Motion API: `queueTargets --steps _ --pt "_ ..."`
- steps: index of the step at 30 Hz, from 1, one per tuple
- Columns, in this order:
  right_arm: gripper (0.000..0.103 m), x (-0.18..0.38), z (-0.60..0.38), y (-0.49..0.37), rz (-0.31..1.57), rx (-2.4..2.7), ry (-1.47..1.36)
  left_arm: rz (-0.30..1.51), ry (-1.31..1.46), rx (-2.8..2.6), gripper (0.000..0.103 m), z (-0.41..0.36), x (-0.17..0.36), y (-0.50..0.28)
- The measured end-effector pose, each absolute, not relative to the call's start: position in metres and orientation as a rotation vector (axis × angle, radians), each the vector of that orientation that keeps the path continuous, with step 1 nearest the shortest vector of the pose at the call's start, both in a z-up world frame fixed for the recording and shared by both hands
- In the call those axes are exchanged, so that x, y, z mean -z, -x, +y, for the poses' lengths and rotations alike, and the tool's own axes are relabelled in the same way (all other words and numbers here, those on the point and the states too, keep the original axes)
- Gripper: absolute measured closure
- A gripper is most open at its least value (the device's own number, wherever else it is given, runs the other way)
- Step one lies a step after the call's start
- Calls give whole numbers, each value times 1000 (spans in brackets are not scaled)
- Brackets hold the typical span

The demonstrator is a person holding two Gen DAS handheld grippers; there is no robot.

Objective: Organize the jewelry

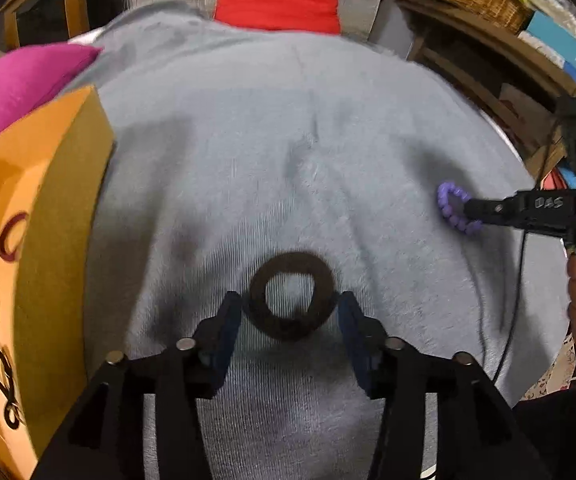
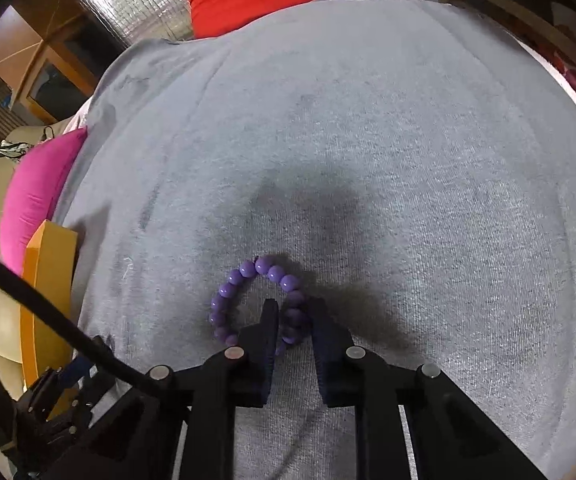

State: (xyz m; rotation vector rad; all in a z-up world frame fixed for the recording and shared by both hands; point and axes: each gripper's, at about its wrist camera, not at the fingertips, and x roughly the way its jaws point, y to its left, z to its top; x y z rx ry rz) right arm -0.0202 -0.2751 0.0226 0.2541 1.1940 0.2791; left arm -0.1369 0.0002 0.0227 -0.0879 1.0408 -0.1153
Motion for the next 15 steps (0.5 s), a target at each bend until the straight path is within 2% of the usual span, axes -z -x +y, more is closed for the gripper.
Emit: queueTargets --steps 5,6,7,8,11,12,15 --pt "83 -22 -281 25 1211 -305 -266 1038 77 98 50 -5 -22 137" --pt "83 -22 -283 25 1216 -313 -275 1032 92 99 53 -5 -23 137" --pt "83 -21 -286 26 1220 -321 -291 1023 101 102 59 -6 -25 138" --pt "83 -21 -290 26 1223 -326 -307 1016 106 110 70 -7 -26 138" --pt "83 -19 -301 25 1224 -334 -342 1004 92 124 84 -13 -27 135" --pt "83 -19 -302 26 1221 -338 -343 999 87 128 87 -16 -28 134" --pt "83 -22 -298 30 1196 -344 -273 979 65 149 88 -33 -31 125"
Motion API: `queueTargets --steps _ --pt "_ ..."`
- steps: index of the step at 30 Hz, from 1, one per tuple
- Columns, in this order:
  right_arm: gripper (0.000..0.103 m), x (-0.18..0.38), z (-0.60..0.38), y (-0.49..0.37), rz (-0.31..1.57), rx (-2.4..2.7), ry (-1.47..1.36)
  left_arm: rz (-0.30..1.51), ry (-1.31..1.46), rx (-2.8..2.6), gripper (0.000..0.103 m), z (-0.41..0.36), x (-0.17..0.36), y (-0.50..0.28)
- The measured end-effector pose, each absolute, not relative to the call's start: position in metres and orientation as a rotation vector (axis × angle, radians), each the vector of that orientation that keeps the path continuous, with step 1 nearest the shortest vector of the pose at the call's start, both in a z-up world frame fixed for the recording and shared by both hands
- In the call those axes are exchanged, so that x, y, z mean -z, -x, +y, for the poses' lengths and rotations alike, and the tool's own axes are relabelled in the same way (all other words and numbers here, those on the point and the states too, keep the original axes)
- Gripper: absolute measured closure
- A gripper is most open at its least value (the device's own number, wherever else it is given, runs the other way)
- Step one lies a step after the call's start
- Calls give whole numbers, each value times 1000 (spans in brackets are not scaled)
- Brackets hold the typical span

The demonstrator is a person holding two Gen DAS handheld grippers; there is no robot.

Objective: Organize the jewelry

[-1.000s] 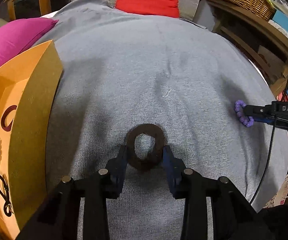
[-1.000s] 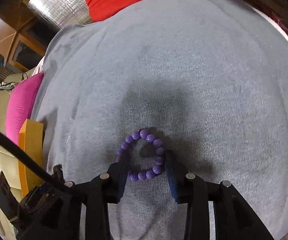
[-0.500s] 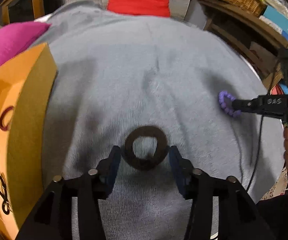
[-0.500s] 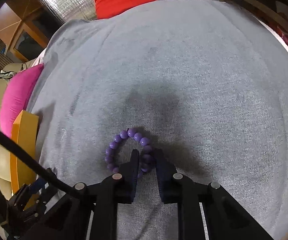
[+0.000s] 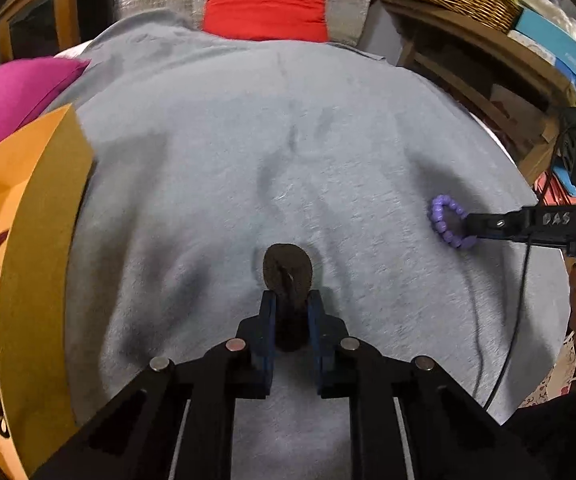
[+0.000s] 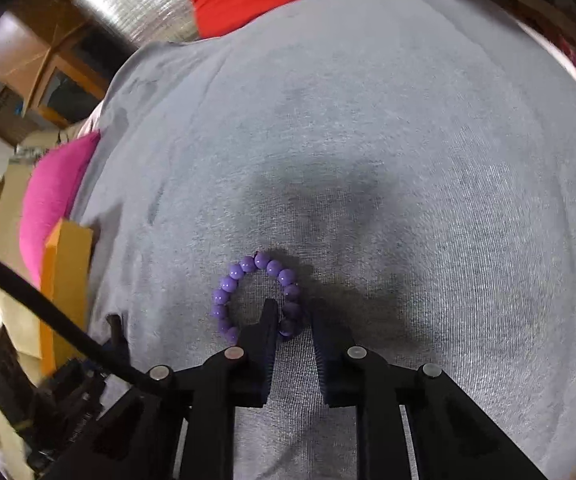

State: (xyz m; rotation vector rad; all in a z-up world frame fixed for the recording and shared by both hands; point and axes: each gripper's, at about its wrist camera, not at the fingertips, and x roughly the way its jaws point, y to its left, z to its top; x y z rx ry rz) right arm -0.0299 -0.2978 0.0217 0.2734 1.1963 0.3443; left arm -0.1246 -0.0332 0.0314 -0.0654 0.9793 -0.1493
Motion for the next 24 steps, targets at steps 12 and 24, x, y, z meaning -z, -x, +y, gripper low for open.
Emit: queueTargets --steps 12,24 --pt "92 -25 -273 21 1158 -294 -215 969 10 160 54 -52 -30 104" --pt "83 -21 -267 19 1171 -280 -201 982 36 114 48 -37 -35 113"
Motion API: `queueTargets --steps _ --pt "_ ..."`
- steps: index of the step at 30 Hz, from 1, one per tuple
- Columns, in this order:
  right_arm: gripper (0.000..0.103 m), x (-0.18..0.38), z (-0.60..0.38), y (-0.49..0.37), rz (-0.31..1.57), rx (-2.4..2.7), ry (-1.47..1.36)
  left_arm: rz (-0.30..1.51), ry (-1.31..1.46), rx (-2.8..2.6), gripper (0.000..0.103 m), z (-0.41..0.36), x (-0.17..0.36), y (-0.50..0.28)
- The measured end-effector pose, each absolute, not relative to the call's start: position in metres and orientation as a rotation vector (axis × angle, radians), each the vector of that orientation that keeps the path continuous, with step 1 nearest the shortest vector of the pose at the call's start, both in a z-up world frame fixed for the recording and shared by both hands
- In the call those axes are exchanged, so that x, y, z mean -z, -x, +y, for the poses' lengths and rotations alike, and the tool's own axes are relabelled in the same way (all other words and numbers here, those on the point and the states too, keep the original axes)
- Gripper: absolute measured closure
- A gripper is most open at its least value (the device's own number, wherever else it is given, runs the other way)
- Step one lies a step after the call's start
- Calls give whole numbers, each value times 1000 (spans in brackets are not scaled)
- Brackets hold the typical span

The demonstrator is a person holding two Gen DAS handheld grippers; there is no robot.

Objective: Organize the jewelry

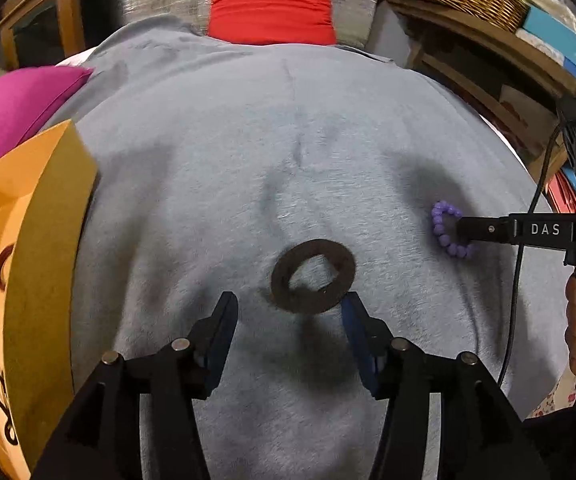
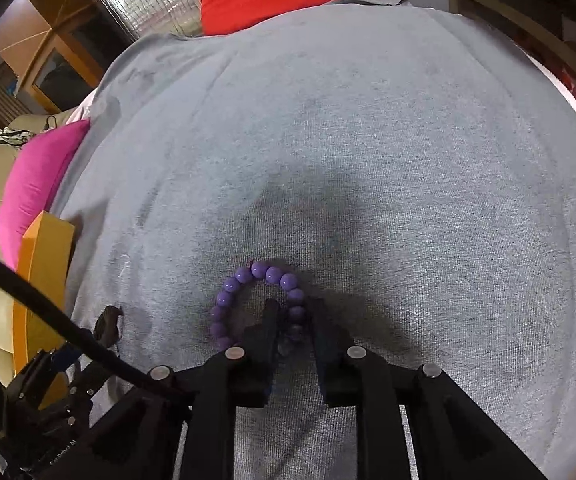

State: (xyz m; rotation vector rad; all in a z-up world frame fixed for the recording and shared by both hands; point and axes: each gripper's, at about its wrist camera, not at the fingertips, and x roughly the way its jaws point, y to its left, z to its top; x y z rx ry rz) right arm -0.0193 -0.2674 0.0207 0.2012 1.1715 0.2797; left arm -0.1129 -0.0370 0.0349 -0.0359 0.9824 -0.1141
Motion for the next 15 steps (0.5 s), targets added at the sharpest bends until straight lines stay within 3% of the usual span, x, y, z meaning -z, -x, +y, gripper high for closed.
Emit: queueTargets --steps 7,15 --pt "83 -19 -263 18 1169 -279 -200 990 -7 152 48 -59 -25 101" --pt "83 -19 -264 18 1165 -281 -189 984 38 151 74 -52 -29 100"
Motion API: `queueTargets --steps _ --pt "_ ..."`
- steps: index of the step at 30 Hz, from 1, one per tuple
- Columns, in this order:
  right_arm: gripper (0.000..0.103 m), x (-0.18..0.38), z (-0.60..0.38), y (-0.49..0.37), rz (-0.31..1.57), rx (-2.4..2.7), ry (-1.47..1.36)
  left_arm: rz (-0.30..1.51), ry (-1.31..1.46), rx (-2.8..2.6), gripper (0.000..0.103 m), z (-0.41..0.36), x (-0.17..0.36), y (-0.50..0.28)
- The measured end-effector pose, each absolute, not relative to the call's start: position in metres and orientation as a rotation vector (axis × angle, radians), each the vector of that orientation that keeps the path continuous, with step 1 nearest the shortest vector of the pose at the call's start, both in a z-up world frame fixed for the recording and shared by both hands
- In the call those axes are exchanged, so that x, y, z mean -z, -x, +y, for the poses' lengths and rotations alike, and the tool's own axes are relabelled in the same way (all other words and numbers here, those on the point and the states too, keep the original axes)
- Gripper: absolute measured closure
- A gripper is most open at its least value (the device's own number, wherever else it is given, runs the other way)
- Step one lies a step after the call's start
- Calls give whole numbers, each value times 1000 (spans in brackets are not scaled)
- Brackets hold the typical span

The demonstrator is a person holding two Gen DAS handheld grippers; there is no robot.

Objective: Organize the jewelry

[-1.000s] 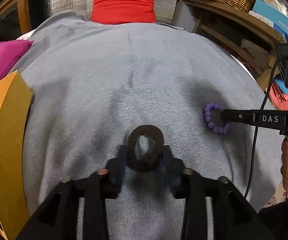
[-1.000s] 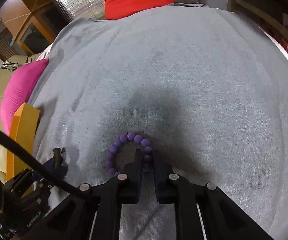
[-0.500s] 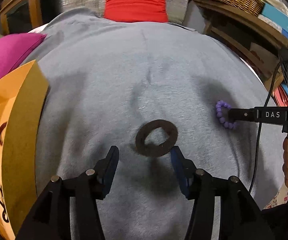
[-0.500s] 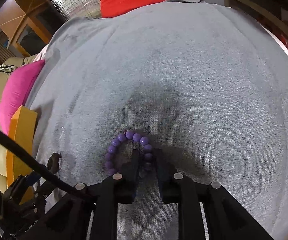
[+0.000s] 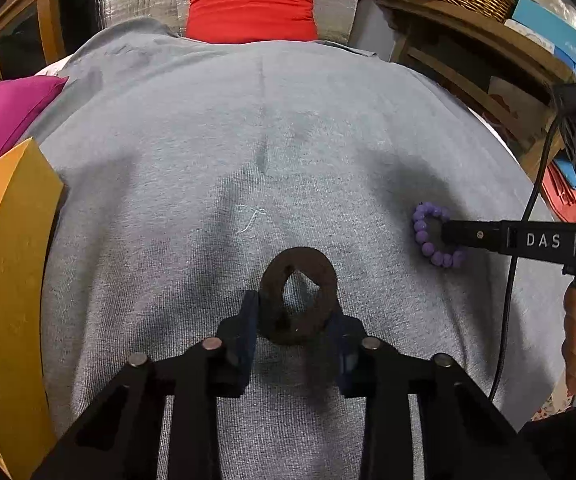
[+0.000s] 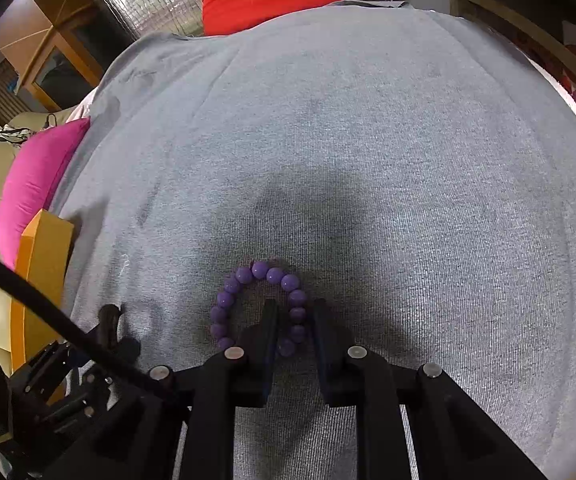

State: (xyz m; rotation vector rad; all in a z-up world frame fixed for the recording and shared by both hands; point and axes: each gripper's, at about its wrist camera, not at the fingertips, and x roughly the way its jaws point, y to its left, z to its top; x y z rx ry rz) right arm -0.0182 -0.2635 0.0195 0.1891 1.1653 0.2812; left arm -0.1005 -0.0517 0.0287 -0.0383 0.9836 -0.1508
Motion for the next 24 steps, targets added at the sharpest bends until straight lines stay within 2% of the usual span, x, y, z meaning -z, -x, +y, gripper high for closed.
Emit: queueTargets --steps 1,4,24 --pt "83 -20 -263 18 1163 -282 -186 982 39 147 76 -52 -29 101" --pt "83 -20 -261 20 1158 -285 -180 977 47 136 91 -51 -29 105" --pt "83 -17 -261 20 1145 -304 -171 936 -176 4 92 -77 -35 104"
